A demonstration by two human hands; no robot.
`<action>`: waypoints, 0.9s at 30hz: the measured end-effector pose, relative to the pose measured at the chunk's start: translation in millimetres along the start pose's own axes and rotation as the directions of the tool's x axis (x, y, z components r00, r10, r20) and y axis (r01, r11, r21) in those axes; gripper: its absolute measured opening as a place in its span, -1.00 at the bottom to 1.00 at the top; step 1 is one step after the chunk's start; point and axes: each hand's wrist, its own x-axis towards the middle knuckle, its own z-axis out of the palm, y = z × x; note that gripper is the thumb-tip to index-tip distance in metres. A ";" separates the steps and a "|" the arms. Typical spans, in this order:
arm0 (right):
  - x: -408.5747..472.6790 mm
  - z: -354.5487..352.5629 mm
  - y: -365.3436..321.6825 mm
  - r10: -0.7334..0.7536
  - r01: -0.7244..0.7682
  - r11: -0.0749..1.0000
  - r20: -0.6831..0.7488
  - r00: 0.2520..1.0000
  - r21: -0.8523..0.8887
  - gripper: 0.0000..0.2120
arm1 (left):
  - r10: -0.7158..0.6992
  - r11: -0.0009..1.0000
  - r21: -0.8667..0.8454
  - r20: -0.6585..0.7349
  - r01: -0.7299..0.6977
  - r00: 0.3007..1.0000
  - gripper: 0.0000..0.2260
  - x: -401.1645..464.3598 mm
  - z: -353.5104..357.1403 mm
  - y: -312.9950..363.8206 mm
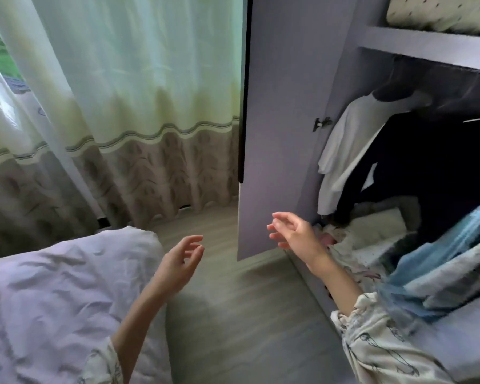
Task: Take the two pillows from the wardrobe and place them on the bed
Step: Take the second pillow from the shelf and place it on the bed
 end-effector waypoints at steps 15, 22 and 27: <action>162.4 -117.9 -58.1 -0.094 0.102 0.995 -0.349 0.933 0.004 -0.79 | 0.335 0.941 -0.122 0.236 -0.315 0.912 -0.77 261.2 70.3 91.6; 208.1 -220.3 -96.9 -0.167 0.101 0.983 -0.513 0.842 -0.153 -0.73 | 0.546 0.838 -0.158 0.249 -0.522 0.800 -0.77 370.2 119.9 195.4; 218.0 -284.2 -124.9 -0.232 0.109 0.967 -0.626 0.745 -0.229 -0.71 | 0.680 0.733 -0.274 0.302 -0.622 0.668 -0.75 418.5 165.0 293.5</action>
